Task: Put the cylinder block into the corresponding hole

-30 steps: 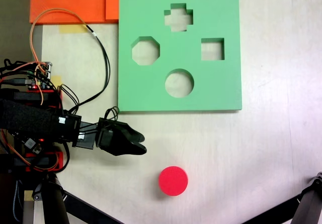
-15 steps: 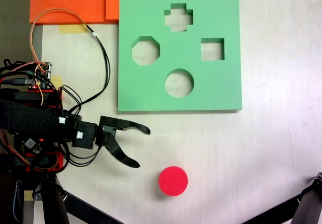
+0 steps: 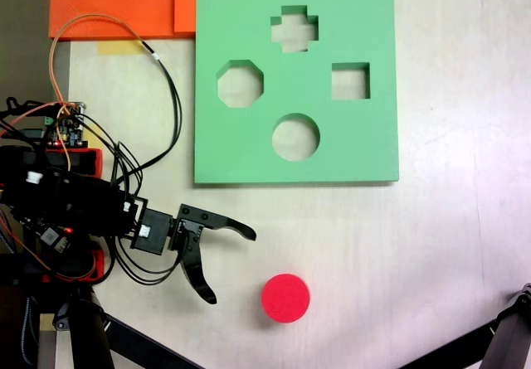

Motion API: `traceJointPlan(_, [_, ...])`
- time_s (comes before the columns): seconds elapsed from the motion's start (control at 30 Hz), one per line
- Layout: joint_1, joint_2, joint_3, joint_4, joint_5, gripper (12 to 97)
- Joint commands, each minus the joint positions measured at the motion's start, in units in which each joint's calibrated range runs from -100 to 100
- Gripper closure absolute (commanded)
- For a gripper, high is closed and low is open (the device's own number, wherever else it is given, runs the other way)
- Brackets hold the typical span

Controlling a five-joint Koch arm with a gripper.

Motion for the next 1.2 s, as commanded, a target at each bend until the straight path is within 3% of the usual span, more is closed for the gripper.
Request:
traceJointPlan(0.0, [-0.05, 12.96, -0.09, 14.26, -0.49, 26.6])
traceJointPlan(0.4, [-1.51, 33.49, 16.76, 18.11, -0.29, 27.4])
traceJointPlan(1.17, [-4.40, 44.52, 39.69, 0.01, -0.24, 29.7])
